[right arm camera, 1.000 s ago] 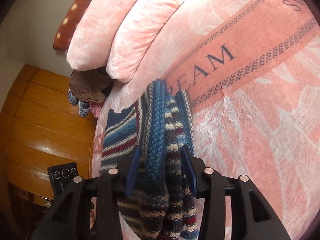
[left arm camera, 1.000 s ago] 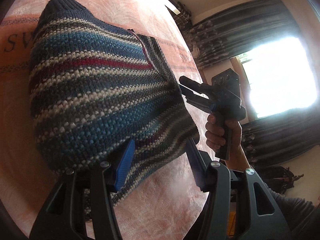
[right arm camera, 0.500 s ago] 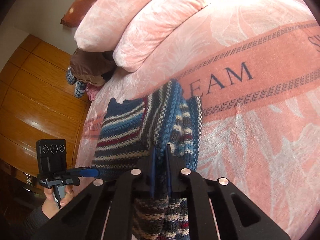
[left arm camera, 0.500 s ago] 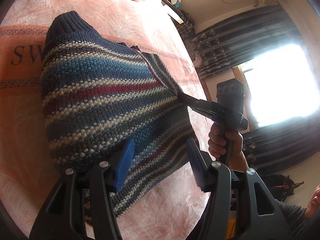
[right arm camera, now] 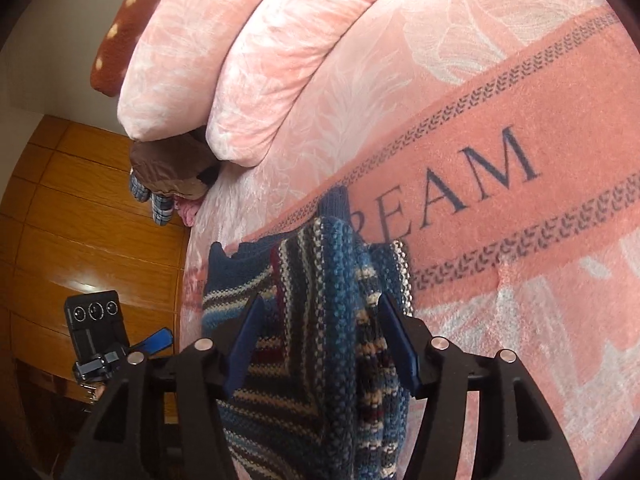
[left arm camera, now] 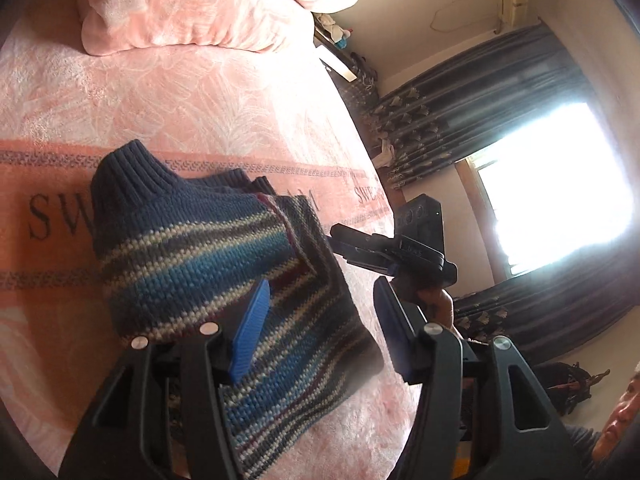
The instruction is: Fold small clothes
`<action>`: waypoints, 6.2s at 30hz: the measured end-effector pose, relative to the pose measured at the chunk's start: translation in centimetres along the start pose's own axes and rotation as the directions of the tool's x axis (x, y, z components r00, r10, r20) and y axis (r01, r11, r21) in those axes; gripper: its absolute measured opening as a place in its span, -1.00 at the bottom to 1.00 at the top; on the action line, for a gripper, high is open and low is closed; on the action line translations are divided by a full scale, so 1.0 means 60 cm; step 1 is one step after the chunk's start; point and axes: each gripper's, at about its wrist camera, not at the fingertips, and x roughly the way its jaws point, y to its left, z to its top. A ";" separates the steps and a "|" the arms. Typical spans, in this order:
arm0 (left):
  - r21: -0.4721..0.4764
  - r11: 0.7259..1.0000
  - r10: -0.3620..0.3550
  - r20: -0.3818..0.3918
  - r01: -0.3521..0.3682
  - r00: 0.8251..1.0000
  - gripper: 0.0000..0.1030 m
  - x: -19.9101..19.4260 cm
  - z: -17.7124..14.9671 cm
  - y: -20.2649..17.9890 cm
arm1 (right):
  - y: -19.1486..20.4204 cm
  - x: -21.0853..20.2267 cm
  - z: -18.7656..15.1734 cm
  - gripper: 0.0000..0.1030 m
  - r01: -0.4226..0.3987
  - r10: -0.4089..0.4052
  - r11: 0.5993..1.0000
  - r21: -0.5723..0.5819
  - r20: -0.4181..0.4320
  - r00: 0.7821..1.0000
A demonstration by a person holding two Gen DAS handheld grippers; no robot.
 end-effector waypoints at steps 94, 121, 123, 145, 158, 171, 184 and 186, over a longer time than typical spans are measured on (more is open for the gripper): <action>-0.302 0.952 -0.067 -0.024 0.057 0.997 -0.55 -0.084 -0.324 0.042 | 0.175 0.066 -0.130 -0.21 -0.151 0.125 0.985 -0.078 -0.264 0.956; -0.188 0.982 0.023 0.182 0.011 0.983 0.27 -0.216 -0.579 -0.010 | 0.237 0.066 -0.511 -0.22 0.032 -0.085 0.966 -0.258 -0.199 0.976; -0.222 0.975 0.030 0.143 0.003 0.989 0.26 -0.177 -0.598 -0.007 | 0.240 0.079 -0.517 -0.79 0.098 -0.160 0.951 -0.292 -0.195 0.968; -0.307 0.951 -0.009 0.076 0.032 0.997 0.07 -0.252 -0.430 0.163 | 0.211 0.154 -0.390 -0.67 0.235 -0.272 0.937 -0.260 -0.117 0.955; -0.127 0.978 0.162 -0.012 -0.163 0.987 0.07 -0.228 -0.494 0.102 | 0.227 0.104 -0.485 -0.91 0.180 -0.253 0.919 -0.350 -0.177 0.951; -0.109 0.975 0.204 0.071 -0.195 0.976 0.19 -0.254 -0.569 0.043 | 0.248 0.041 -0.583 -0.99 0.230 -0.312 0.885 -0.404 -0.149 0.938; -0.156 0.944 0.309 0.099 -0.292 0.946 0.44 -0.262 -0.668 0.024 | 0.250 -0.001 -0.672 -0.94 0.364 -0.435 0.808 -0.463 -0.052 0.899; -0.136 0.930 0.359 0.137 -0.341 0.923 0.67 -0.294 -0.683 -0.012 | 0.268 -0.030 -0.678 -0.35 0.372 -0.428 0.810 -0.453 -0.024 0.904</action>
